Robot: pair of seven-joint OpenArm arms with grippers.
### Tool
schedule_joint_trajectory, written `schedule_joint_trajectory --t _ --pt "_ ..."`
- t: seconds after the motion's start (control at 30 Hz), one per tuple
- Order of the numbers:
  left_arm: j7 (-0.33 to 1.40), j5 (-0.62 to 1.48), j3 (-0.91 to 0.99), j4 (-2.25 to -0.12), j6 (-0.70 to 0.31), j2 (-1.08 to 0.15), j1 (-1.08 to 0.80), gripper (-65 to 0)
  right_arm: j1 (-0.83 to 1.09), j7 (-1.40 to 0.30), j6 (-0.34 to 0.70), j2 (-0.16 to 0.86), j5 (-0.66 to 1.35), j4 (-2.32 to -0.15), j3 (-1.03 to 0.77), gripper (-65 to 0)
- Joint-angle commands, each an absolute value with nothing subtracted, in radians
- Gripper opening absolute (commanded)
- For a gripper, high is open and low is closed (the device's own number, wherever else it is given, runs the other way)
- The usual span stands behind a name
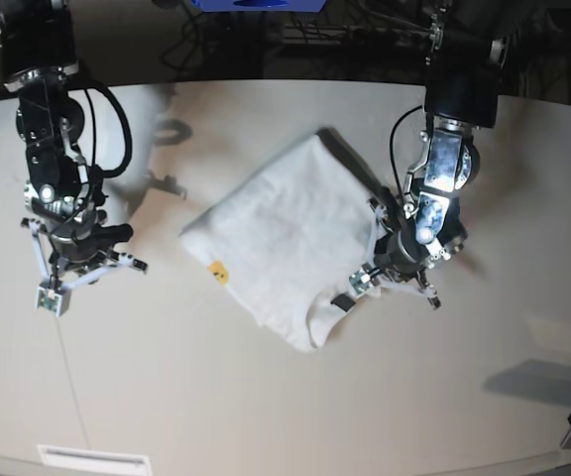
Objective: Fold the T-shirt properly
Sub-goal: 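Grasp the bundle's edge with the left gripper and tug it to straighten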
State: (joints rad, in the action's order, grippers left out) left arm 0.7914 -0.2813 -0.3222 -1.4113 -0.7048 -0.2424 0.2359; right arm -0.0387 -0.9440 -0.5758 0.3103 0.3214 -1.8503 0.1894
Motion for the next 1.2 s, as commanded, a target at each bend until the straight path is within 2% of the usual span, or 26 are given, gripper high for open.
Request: schedule_joint_trajectory --t 0.0,0.47,0.93,1.07,1.17 --pt "0.783 -0.278 -0.338 -1.395 -0.698 -0.246 0.274 -65.0 -0.058 -0.923 -0.576 0.317 0.312 -1.871 0.182 -64.7" --pt "0.656 -0.285 -0.395 -1.109 -0.698 -0.134 0.447 -65.0 -0.059 -0.923 -0.576 0.318 0.312 -1.871 0.182 -64.7" --pt "0.526 -0.286 -0.441 -0.820 -0.698 0.044 0.656 -65.0 -0.059 -0.923 -0.576 0.318 0.312 -1.871 0.182 -64.7" --pt "0.450 -0.278 -0.530 -0.759 -0.602 0.056 0.690 -65.0 -0.056 -0.923 -0.576 0.318 0.312 -1.871 0.180 -64.7" --pt "0.433 -0.277 -0.545 -0.740 -0.593 0.073 0.711 -65.0 -0.056 -0.923 -0.576 0.318 0.312 -1.871 0.180 -64.7"
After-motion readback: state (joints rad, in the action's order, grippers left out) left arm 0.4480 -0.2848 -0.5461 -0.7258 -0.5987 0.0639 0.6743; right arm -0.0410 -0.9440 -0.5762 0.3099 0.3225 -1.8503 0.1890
